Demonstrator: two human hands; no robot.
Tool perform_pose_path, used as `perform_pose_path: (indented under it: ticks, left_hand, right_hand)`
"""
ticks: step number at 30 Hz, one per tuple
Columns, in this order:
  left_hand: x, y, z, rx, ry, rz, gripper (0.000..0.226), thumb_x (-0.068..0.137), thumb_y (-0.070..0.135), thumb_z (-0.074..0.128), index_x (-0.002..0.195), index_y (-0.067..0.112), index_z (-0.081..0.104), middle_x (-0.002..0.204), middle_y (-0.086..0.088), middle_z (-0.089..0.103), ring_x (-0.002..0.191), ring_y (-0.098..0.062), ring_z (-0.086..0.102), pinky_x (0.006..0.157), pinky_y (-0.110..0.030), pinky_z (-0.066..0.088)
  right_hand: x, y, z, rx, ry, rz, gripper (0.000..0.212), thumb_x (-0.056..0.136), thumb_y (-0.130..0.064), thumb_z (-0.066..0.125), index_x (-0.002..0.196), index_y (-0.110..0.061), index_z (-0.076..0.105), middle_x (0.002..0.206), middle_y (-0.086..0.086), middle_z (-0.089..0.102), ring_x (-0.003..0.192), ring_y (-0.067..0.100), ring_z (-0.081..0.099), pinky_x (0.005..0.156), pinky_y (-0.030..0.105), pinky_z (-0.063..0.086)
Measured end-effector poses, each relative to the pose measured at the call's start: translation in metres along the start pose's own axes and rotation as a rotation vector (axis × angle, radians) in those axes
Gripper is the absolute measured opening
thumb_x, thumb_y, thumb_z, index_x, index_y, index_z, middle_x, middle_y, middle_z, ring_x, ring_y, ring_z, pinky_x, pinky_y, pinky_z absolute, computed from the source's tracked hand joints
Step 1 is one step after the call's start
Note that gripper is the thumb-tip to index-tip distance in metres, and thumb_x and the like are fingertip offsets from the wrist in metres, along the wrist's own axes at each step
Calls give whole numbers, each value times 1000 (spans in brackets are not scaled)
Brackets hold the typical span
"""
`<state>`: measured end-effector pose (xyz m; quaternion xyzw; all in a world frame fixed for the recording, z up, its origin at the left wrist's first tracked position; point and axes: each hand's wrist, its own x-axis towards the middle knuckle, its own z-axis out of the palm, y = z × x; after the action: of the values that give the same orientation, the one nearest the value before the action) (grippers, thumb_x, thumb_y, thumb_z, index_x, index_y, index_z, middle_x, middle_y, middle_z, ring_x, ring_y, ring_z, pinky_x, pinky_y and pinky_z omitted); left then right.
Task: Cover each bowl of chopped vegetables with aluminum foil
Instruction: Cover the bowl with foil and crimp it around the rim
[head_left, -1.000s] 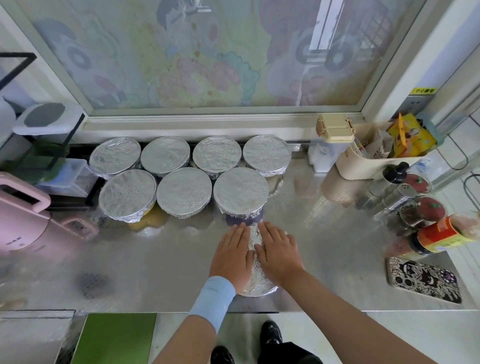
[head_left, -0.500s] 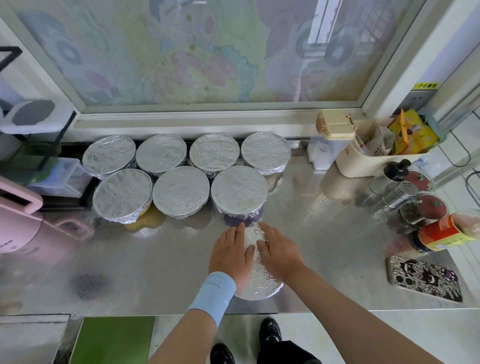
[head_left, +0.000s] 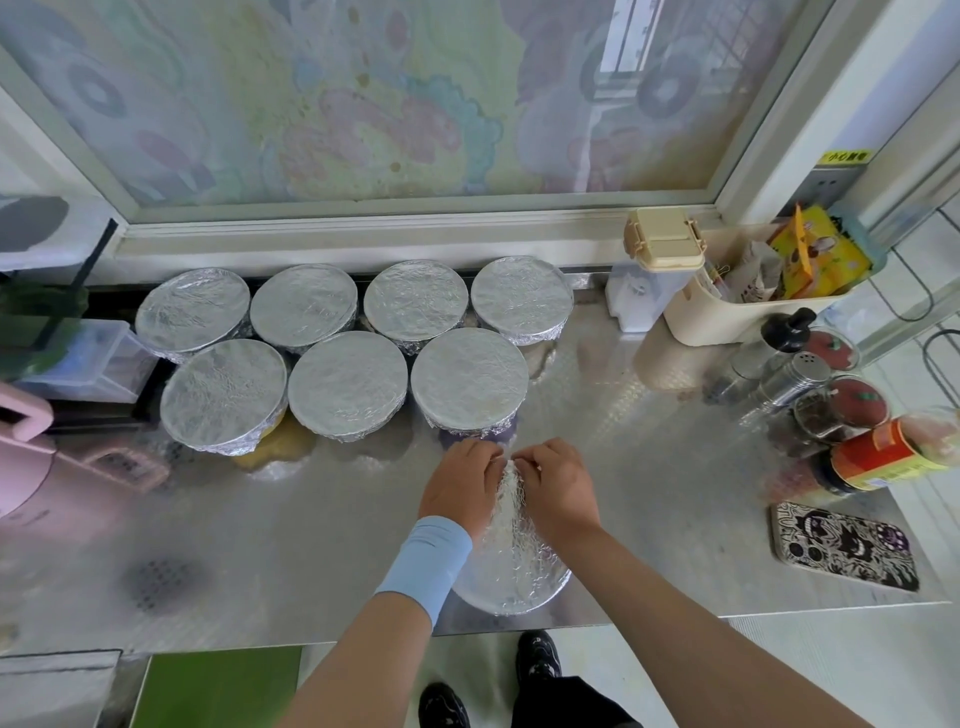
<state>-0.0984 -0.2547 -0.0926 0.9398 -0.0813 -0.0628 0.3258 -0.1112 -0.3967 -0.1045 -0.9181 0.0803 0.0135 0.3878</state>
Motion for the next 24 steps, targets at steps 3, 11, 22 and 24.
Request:
perform_pose_path:
  ticks: [3,11,22,24]
  left_hand:
    - [4,-2,-3,-147,-16,-78,17,96,23,57,105,19,70,100,4,67,90,-14,61,78,-20,43]
    - [3,-2,-4,-198,-19,-184,21,97,26,55,104,16,73,94,1,73,86,-16,64,79,-29,49]
    - [1,-4,-4,-153,-44,-161,22,99,28,51,102,20,71,89,2,72,82,-16,64,75,-29,49]
    - [0,-3,-6,-157,-51,-159,22,99,28,51,103,21,71,90,3,72,82,-15,64,76,-27,49]
  right_hand:
    - [1,0,1,72,-5,34,13,92,-19,62,89,-18,75,86,-5,56,91,18,54,80,28,42]
    - [3,0,-2,89,-68,92,17,95,-25,61,93,-18,75,89,-1,54,81,13,54,72,25,41]
    - [3,6,2,-12,-68,-3,20,96,-32,58,98,-23,75,90,-7,52,84,14,54,75,33,47]
    - [3,7,2,-27,-62,-29,19,95,-31,59,98,-22,75,89,-7,52,84,16,54,76,34,48]
